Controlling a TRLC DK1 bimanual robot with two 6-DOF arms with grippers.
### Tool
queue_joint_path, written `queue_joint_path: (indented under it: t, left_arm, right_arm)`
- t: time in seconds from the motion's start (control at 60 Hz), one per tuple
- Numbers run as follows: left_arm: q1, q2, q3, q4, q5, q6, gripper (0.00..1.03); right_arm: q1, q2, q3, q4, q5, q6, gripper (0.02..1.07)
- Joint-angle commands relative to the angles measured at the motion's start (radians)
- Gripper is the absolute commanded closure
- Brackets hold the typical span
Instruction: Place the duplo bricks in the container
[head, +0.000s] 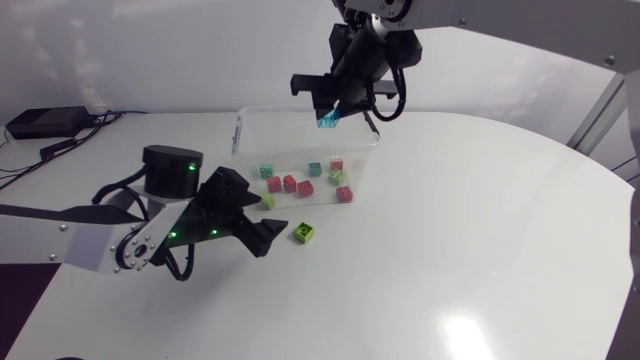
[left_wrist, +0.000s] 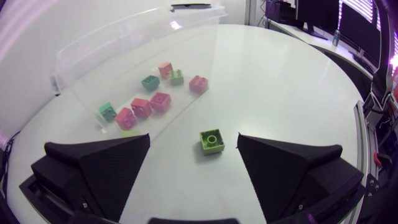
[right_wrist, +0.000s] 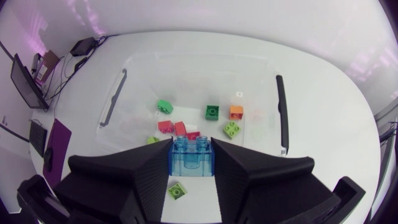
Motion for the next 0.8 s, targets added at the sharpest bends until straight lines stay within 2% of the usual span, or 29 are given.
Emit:
queue_joint_path:
  t: [0.0, 0.283, 0.317, 0.433, 0.483, 0.683, 0.783]
  left_arm:
    - [-0.024, 0.06, 0.035, 0.025, 0.009, 0.022, 0.06]
    - [-0.07, 0.216, 0.127, 0.055, -0.002, 0.022, 0.06]
    - [-0.073, 0.233, 0.137, 0.056, -0.003, 0.022, 0.06]
    - [-0.073, 0.284, 0.177, 0.061, -0.006, 0.024, 0.06]
    - [-0.073, 0.305, 0.193, 0.061, -0.006, 0.024, 0.06]
    - [-0.074, 0.382, 0.243, 0.056, -0.022, 0.012, 0.06]
    - [-0.077, 0.393, 0.271, 0.015, -0.029, -0.011, 0.06]
  right_arm:
    - [-0.015, 0.043, 0.053, 0.009, 0.004, -0.013, 0.75]
    - [-0.053, 0.175, 0.136, 0.106, 0.003, -0.028, 0.72]
    - [-0.054, 0.189, 0.147, 0.114, 0.003, -0.033, 0.65]
    - [-0.061, 0.231, 0.185, 0.111, 0.004, -0.041, 0.24]
    - [-0.061, 0.234, 0.188, 0.106, 0.003, -0.044, 0.13]
    - [-0.064, 0.155, 0.095, 0.111, 0.001, -0.044, 0.1]
    - [-0.068, 0.085, 0.007, 0.134, 0.001, -0.044, 0.1]
